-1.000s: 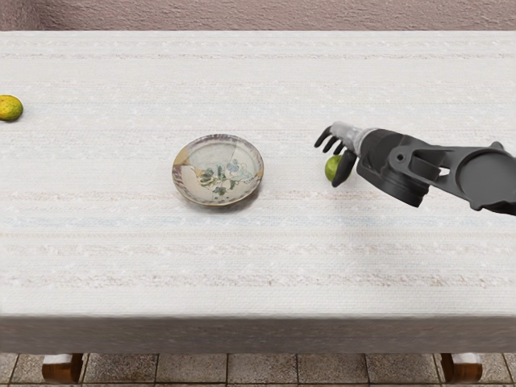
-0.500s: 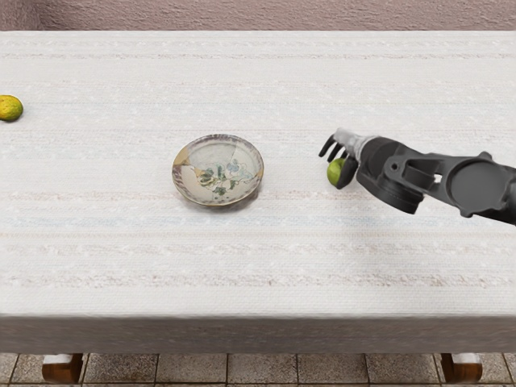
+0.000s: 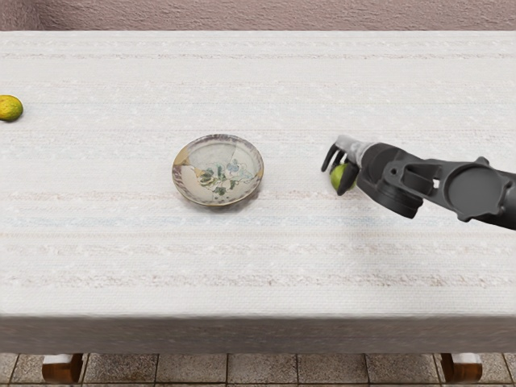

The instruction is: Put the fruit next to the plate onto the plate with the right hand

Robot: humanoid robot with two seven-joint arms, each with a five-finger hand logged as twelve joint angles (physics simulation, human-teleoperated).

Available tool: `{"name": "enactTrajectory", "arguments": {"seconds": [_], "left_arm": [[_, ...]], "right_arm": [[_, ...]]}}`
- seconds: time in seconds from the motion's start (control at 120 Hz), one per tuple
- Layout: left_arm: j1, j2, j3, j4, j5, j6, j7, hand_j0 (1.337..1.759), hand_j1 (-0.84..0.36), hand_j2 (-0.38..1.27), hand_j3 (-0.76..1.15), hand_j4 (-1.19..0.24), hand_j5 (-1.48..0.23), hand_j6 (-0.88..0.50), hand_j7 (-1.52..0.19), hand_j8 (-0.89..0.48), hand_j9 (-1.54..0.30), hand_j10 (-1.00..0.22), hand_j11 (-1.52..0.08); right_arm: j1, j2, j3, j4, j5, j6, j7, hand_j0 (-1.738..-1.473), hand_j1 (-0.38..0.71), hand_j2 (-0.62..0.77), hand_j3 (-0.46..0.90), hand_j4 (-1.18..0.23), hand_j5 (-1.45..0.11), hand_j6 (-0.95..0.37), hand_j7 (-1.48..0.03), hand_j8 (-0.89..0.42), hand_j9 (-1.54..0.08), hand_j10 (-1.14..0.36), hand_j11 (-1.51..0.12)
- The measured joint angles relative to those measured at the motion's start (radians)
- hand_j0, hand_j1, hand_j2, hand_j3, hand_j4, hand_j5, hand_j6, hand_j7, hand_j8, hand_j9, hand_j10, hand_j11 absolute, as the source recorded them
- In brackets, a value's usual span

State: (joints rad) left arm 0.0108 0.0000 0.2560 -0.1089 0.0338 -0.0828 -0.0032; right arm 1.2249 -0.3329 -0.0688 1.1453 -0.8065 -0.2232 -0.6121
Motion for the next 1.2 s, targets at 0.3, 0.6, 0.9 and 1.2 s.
{"name": "enactTrajectory", "arguments": {"seconds": [0.3,0.6,0.9,1.2], "left_arm": [[0.0,0.0,0.0,0.0,0.0,0.0,0.0,1.658,0.06,0.05,0.0,-0.24,-0.32,-0.24,-0.32,-0.24,-0.32,-0.24,-0.32],[0.0,0.0,0.0,0.0,0.0,0.0,0.0,1.658,0.06,0.05,0.0,-0.24,-0.32,-0.24,-0.32,-0.24,-0.32,-0.24,-0.32],[0.0,0.0,0.0,0.0,0.0,0.0,0.0,1.658,0.06,0.05,0.0,-0.24,-0.32,-0.24,-0.32,-0.24,-0.32,-0.24,-0.32],[0.0,0.0,0.0,0.0,0.0,0.0,0.0,1.658,0.06,0.05,0.0,-0.25,-0.32,-0.25,-0.32,-0.25,-0.32,-0.25,-0.32]], "right_arm": [[0.025,-0.031,0.006,0.007,0.054,0.031,-0.003,-1.643,0.19,0.2,0.0,-0.82,-1.1,-0.65,-1.08,-0.4,-1.1,-0.55,-1.12],[0.095,-0.059,0.118,0.078,0.147,0.143,-0.002,-1.647,0.18,0.25,0.0,-0.84,-1.17,-0.76,-1.12,-0.43,-1.14,-0.52,-1.16],[0.131,0.043,0.207,0.092,0.174,0.185,-0.001,-1.649,0.19,0.26,0.0,-0.85,-1.18,-0.85,-1.13,-0.43,-1.14,-0.51,-1.14],[0.17,0.221,0.23,-0.018,0.183,0.176,0.0,-1.652,0.27,0.46,0.0,-0.85,-1.18,-0.87,-1.13,-0.44,-1.14,-0.49,-1.14]]}}
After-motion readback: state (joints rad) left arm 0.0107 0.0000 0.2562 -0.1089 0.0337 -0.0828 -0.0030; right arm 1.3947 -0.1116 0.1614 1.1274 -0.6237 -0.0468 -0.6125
